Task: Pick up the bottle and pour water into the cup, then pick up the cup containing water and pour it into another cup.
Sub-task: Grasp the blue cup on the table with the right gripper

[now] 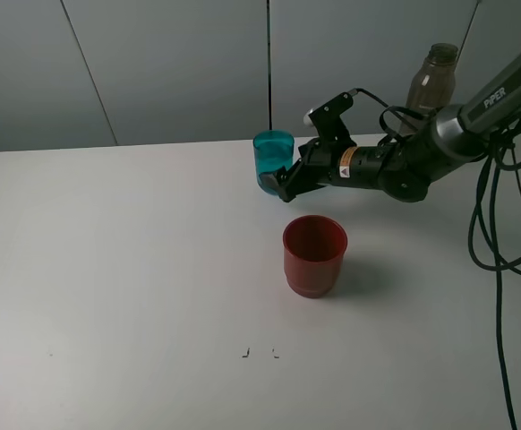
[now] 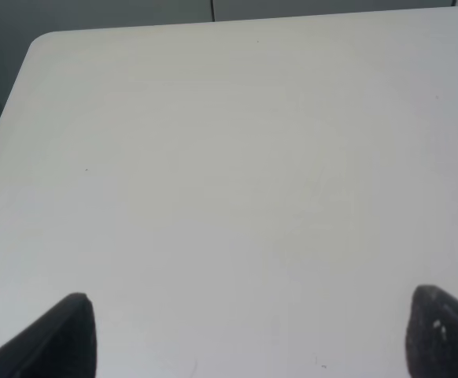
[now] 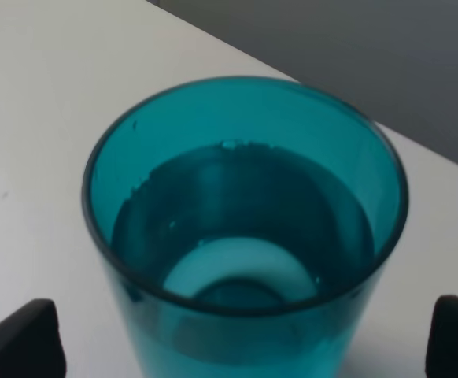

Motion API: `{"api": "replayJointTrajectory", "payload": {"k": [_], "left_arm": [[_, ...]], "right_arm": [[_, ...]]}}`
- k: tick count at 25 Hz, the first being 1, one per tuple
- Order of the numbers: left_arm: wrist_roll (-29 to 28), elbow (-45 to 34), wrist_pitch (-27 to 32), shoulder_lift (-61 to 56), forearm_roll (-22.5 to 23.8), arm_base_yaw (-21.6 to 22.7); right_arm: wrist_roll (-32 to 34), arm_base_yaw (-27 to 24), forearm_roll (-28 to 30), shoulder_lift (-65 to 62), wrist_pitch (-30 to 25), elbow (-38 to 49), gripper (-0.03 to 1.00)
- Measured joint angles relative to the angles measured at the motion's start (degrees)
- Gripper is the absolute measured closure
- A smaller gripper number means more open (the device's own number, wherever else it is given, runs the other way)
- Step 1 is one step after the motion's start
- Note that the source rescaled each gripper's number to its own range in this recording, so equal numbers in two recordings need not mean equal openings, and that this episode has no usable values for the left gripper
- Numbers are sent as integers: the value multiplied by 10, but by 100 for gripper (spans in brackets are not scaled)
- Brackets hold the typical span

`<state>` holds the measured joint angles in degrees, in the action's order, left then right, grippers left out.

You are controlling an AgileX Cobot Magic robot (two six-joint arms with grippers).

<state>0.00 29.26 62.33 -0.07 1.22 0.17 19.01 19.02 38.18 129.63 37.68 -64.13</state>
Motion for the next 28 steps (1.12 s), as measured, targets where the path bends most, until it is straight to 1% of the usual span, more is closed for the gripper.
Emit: {"api": "replayJointTrajectory", "payload": {"k": [12, 21, 28], "left_arm": [[0, 0, 0, 0, 0, 0], [0, 0, 0, 0, 0, 0], [0, 0, 0, 0, 0, 0]], "right_arm": [[0, 0, -3, 31, 6, -41, -3], [17, 11, -3, 67, 7, -81, -3], [20, 15, -6, 82, 31, -88, -3]]}}
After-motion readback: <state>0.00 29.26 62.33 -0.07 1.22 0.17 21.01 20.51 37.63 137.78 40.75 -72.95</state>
